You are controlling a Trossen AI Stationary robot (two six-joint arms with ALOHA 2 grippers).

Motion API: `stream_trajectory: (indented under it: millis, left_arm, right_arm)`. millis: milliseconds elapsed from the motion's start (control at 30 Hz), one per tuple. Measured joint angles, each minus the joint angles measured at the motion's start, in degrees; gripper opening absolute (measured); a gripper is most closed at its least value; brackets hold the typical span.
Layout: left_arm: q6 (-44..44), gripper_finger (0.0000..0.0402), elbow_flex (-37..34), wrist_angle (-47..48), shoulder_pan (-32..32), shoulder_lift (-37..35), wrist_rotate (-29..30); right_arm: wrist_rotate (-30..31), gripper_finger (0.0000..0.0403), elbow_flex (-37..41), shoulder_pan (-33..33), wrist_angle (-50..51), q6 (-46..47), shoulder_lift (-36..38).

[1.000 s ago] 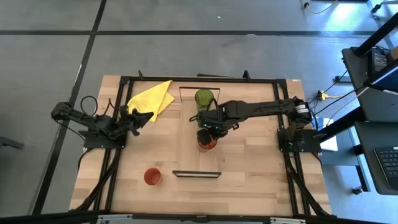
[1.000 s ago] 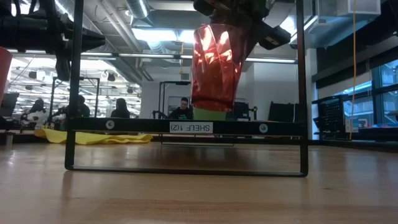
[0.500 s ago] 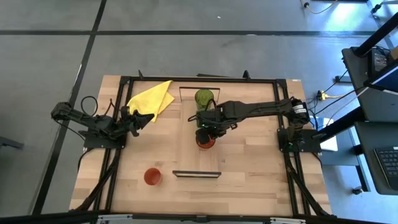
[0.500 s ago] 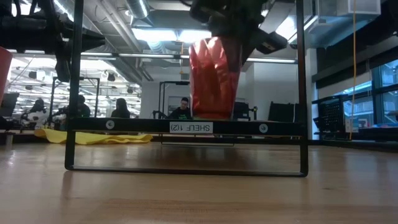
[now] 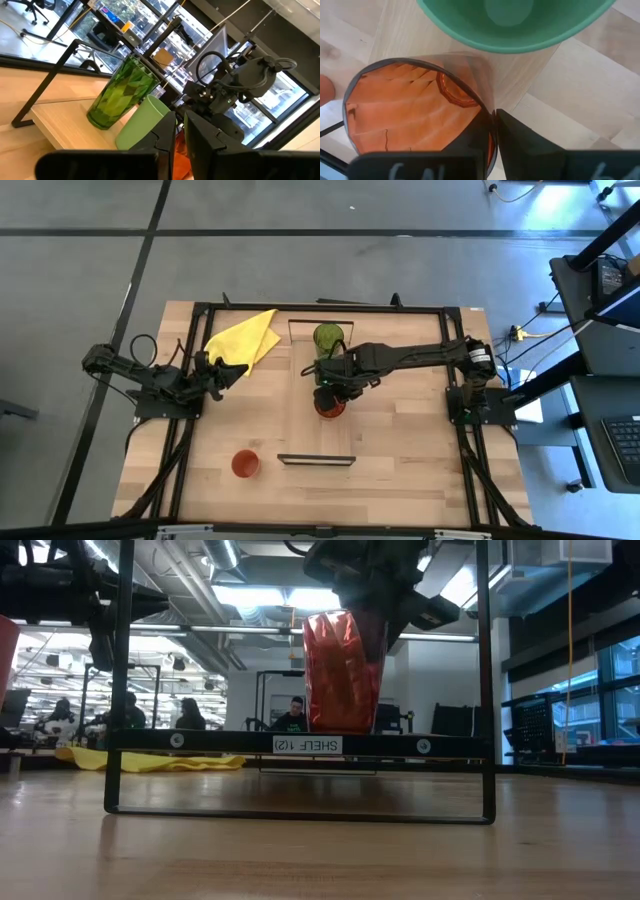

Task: Stack small to large cups/mugs on shelf
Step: Put the orange cup on the shelf

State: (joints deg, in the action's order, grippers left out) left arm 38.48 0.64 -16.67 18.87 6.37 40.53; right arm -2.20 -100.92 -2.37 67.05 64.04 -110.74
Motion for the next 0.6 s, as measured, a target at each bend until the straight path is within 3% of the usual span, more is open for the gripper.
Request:
stream_trajectory:
  millis: [600]
  left_arm:
    - [0.0,0.0035,0.0,0.4,0.0,0.0,0.0]
  right_arm:
    - [1.1,0.0038,0.0,0.0,-0.1,-1.3,-0.4]
